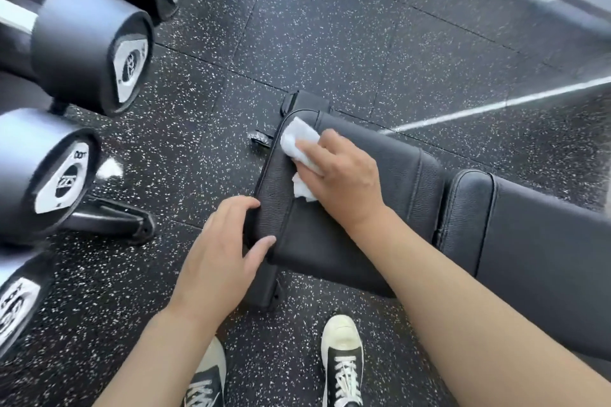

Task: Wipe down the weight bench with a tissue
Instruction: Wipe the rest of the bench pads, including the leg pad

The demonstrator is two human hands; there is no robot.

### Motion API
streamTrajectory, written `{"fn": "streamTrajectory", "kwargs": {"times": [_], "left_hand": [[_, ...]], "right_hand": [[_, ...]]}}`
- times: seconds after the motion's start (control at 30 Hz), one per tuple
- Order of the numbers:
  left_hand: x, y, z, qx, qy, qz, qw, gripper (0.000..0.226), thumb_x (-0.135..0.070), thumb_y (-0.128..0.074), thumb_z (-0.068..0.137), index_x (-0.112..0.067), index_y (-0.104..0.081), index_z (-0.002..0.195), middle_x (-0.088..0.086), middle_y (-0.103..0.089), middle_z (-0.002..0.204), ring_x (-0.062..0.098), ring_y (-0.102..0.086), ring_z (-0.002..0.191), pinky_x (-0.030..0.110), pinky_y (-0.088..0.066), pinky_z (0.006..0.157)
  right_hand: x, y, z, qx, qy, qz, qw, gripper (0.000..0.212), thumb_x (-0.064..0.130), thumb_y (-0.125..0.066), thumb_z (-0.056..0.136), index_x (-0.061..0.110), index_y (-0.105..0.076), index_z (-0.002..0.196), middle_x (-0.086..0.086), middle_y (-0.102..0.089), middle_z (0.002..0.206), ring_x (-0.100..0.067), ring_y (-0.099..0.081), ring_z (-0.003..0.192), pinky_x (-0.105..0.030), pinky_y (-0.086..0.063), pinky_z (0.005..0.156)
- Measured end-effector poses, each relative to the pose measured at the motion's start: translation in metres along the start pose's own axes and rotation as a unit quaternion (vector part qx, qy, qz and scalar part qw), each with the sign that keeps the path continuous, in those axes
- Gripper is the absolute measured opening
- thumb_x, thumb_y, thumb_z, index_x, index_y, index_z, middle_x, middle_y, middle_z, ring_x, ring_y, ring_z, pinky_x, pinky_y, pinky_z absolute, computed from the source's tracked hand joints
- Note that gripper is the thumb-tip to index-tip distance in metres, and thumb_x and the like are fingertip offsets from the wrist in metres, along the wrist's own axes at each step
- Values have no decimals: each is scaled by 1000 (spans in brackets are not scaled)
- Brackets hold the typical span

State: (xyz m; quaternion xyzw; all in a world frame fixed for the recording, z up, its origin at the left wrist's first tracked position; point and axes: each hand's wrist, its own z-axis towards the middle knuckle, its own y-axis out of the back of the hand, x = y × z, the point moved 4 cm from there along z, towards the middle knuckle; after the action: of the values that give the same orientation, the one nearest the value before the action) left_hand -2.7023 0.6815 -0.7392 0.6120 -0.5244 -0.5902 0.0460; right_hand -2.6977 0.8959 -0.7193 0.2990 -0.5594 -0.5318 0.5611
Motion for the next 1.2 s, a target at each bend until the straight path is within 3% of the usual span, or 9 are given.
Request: {"fn": "streamTrajectory", "kwargs": {"times": [0.17,0.33,0.5,0.7,0.87,1.2], "left_hand": [[-19,-1,39,-9,-22,17,1000,60,-33,-67,96,-30,-39,149,-12,-44,144,14,-48,132,38,-44,110],[-44,-15,80,-31,-26,54,998,58,-22,-58,100,-19,-40,155,7,-36,156,30,-40,142,47,-38,116],[-60,-38,91,-67,-44,105,991,61,-31,-59,100,-20,-37,156,19,-21,165,41,-30,144,58,-34,116],[-60,-50,88,-99,-15,138,985,67,-47,-46,94,-29,-34,157,12,-19,168,42,-36,141,65,-46,100],[-59,-50,89,-104,-14,135,985,66,-46,-47,93,-30,-35,156,10,-21,167,42,-35,141,67,-46,99],[-59,-52,92,-109,-6,149,983,65,-39,-44,93,-26,-36,157,13,-23,166,44,-38,137,65,-48,96]], "right_hand": [[-13,-6,24,-22,-116,3,993,10,27,-71,89,17,-72,92,-4,-56,83,-25,-58,72,-35,-40,57],[-13,3,-29,-33,-72,18,997,9,21,-68,90,17,-74,94,-5,-53,76,-26,-52,65,-39,-46,54],[-50,23,-71,-46,-92,6,995,9,19,-67,93,16,-75,96,-4,-52,74,-26,-50,63,-42,-48,54],[-103,36,-81,-63,-164,-10,984,16,23,-68,91,17,-74,105,-5,-53,81,-25,-52,68,-42,-48,57],[-91,25,-65,-89,-247,-11,965,19,23,-68,85,15,-73,102,-4,-51,79,-23,-46,65,-37,-38,54],[-59,2,-9,-62,-166,1,984,15,28,-64,89,16,-71,96,-3,-56,83,-25,-51,68,-39,-42,55]]}}
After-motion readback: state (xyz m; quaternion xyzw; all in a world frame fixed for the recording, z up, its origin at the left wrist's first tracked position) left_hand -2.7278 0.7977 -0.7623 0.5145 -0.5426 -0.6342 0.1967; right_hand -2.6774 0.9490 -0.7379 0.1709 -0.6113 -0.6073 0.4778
